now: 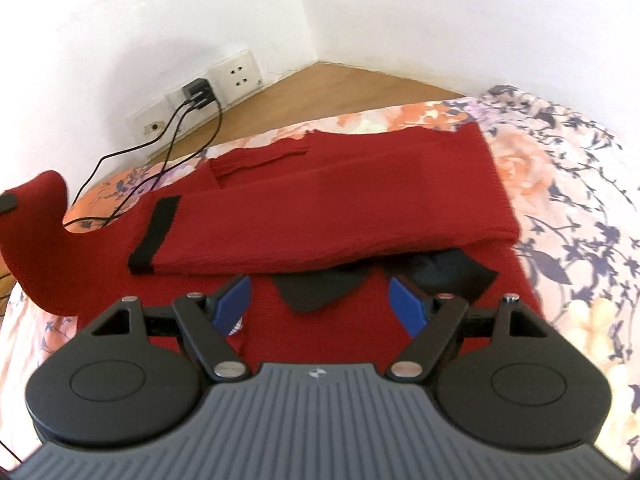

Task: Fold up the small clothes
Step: 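Lift the held sleeve cuff with the left tool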

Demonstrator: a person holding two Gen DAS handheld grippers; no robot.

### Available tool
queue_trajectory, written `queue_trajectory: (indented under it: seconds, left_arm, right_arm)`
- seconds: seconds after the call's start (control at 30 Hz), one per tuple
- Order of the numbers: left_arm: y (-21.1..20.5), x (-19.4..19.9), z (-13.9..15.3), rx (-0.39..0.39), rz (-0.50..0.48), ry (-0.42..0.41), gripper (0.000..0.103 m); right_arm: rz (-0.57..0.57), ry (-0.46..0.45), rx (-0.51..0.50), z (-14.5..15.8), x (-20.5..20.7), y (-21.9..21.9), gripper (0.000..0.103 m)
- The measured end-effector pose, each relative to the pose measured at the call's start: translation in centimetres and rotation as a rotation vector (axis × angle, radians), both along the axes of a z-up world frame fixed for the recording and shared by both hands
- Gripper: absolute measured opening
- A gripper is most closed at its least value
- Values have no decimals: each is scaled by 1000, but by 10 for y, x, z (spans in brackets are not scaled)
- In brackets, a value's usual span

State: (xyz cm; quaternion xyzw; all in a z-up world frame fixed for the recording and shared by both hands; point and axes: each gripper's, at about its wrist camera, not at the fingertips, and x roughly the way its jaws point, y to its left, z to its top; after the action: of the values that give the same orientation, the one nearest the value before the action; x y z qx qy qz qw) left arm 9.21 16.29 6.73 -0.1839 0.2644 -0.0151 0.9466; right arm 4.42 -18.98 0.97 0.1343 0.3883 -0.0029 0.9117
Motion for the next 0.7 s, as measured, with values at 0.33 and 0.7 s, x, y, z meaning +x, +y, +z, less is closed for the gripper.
queue_trajectory:
  seconds: [0.33,0.7]
  left_arm:
    - [-76,15,-42,50,-191,117,14]
    - [-112,13,-77,149,-269,199,17]
  right_arm:
    - [-43,10,15,-2,-13,-23,82]
    - [-47,34,25,-10,-19,-35,82]
